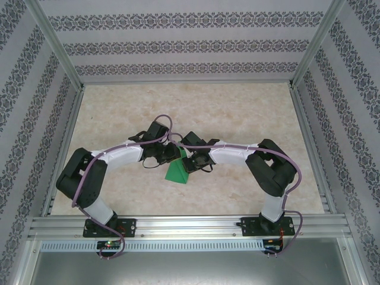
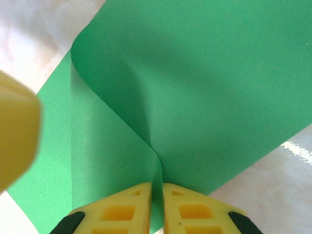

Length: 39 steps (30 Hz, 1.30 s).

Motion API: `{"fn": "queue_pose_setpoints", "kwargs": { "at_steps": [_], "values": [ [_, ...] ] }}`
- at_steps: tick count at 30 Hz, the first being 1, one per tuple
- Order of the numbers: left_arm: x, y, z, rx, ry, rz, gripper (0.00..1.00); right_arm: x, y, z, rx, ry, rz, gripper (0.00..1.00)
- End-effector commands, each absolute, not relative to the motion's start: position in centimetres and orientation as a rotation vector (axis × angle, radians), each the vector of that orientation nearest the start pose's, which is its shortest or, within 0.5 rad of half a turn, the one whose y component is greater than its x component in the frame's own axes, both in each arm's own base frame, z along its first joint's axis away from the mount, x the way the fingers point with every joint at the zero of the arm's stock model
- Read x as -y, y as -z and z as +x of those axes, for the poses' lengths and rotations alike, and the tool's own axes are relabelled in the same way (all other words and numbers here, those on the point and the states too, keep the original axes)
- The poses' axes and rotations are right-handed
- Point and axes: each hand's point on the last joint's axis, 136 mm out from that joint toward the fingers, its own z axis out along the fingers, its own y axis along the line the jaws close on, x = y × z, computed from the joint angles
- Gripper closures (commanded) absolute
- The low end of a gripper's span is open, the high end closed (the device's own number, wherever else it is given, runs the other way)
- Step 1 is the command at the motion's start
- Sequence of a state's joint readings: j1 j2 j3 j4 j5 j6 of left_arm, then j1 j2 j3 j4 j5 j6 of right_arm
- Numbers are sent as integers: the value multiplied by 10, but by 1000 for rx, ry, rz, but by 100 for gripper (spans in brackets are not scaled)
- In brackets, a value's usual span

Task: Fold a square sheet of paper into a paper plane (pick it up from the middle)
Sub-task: Fold the triangle a second time at the center of the table.

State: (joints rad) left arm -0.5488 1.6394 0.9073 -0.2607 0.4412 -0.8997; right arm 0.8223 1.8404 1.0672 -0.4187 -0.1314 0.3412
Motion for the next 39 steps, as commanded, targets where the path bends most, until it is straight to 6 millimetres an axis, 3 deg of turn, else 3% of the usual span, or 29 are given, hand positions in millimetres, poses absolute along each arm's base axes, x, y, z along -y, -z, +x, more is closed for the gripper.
{"fn": "queue_pose_setpoints", "kwargs": {
  "at_steps": [1, 12, 29, 34, 39],
  "values": [
    [271, -75, 307, -2753, 1092, -346, 91, -305, 5, 251, -2802, -446, -713, 86],
    [268, -50, 303, -2805, 1055, -385, 91, -306, 7, 252, -2807, -451, -711, 86],
    [235, 12, 277, -2935, 812, -443, 91, -310, 4, 256, -2800, -460, -699, 85],
    [231, 12, 274, -2934, 791, -436, 91, -315, -22, 265, -2741, -506, -631, 80],
    [232, 8, 277, -2927, 793, -419, 92, -312, -77, 275, -2619, -617, -499, 69]
  ]
}}
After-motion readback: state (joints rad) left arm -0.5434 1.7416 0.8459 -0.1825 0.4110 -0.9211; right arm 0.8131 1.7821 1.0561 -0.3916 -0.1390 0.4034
